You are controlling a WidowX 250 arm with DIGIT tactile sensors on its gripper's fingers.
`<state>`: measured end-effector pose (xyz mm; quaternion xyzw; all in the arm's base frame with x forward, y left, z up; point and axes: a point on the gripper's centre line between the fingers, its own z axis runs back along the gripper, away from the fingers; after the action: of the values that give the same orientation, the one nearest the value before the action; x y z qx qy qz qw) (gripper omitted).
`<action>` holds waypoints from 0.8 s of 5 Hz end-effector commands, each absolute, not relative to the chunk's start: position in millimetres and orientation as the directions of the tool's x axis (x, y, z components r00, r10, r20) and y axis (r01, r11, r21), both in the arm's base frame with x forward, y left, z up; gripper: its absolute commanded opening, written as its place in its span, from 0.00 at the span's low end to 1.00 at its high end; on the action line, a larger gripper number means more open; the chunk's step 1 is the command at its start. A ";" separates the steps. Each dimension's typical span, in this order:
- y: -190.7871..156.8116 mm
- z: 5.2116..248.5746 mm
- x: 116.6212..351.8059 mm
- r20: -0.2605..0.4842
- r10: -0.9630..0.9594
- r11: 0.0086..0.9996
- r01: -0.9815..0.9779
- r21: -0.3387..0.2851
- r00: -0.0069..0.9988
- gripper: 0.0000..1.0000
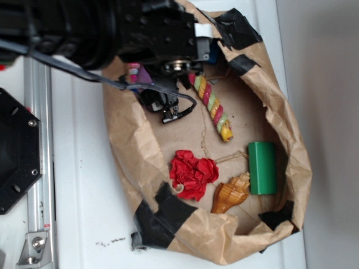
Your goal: Grab the multicolored rope.
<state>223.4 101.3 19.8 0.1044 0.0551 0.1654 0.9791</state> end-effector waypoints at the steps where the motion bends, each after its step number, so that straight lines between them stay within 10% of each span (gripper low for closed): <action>1: 115.2 10.5 220.1 -0.077 0.190 0.955 -0.166 0.245 0.979 0.00; 4: 92.8 48.8 216.3 0.032 0.067 0.983 -0.072 0.170 0.997 0.00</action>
<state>212.3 83.9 38.2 0.0794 0.0076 0.0318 0.9963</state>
